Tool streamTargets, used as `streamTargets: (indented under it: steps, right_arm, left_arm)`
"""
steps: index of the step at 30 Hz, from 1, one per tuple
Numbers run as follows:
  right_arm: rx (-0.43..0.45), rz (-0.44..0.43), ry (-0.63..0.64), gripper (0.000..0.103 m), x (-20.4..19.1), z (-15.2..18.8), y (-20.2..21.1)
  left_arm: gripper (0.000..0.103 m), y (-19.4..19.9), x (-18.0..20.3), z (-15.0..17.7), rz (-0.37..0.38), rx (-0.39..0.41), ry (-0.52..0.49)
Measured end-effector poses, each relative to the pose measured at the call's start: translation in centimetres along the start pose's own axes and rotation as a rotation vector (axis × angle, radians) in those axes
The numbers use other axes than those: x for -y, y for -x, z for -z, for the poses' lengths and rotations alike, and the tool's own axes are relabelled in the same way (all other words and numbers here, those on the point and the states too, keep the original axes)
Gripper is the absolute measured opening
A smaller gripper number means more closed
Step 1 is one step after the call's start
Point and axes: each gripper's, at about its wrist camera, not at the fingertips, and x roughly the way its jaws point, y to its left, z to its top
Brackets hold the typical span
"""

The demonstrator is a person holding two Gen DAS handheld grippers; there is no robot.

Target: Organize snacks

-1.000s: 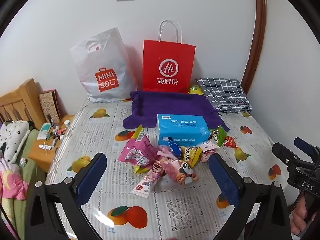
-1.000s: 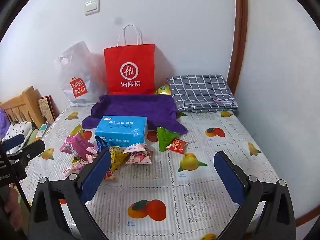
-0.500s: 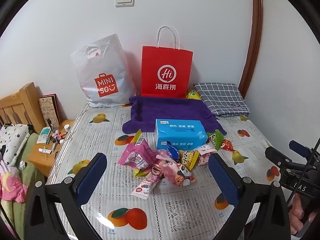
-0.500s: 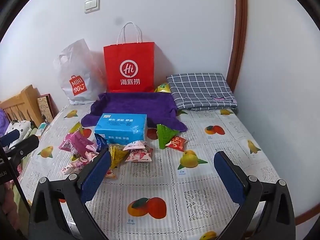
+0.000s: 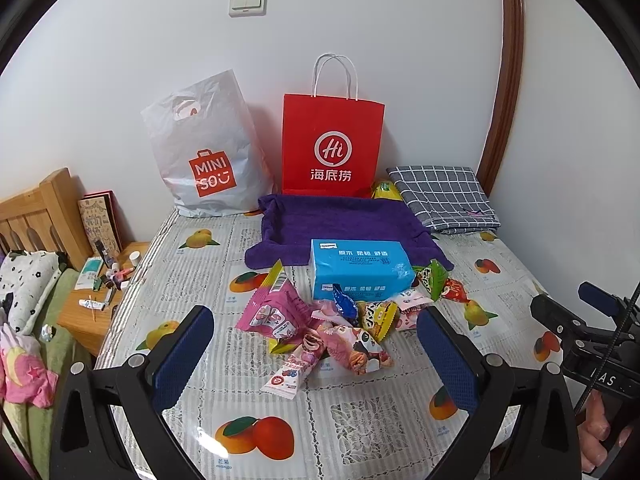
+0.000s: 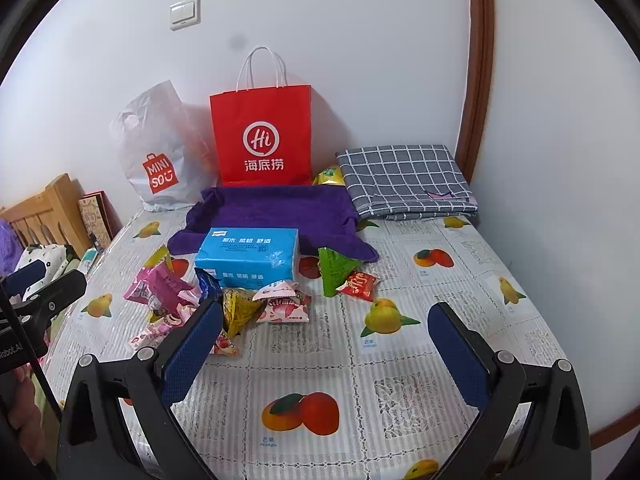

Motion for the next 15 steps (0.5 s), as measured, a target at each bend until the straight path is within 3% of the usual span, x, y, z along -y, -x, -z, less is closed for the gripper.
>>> streamTargets:
  steps: [15]
  right_arm:
    - [0.004,0.001,-0.012,0.102,0.12,0.0,0.14]
  left_arm:
    - [0.102,-0.16,0.18,-0.05,-0.002,-0.001,-0.01]
